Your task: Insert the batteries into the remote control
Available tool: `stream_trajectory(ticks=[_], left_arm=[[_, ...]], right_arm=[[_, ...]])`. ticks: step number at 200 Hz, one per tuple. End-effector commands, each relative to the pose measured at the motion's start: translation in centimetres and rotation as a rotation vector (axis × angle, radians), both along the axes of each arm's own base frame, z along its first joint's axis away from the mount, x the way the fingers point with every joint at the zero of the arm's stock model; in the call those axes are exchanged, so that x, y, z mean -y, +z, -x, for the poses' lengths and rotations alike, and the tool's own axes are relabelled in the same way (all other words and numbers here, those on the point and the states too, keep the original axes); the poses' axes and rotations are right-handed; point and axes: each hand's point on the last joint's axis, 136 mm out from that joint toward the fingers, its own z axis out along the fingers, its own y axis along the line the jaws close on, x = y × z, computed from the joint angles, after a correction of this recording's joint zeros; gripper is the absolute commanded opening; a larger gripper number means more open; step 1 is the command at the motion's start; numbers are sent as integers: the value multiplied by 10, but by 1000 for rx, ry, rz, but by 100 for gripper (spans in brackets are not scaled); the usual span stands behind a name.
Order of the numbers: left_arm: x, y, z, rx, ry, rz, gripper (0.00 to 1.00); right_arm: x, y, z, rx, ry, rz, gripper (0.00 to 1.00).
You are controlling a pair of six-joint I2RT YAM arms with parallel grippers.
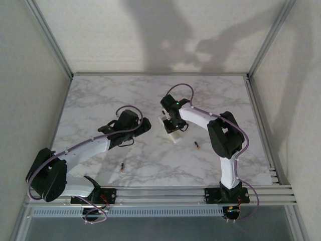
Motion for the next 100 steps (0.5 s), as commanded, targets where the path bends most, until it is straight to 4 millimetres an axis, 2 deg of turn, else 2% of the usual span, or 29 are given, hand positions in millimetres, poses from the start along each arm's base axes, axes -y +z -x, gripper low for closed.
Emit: stream_trajectory(ticks=[1, 33, 100], left_arm=[[-9, -1, 1, 4, 15, -23, 100], [-9, -1, 1, 5, 15, -19, 100], [-10, -2, 2, 6, 16, -17, 100]], right_arm=[[-2, -1, 3, -3, 17, 27, 37], [-3, 9, 2, 16, 6, 18, 32], [1, 38, -4, 78, -15, 6, 32]])
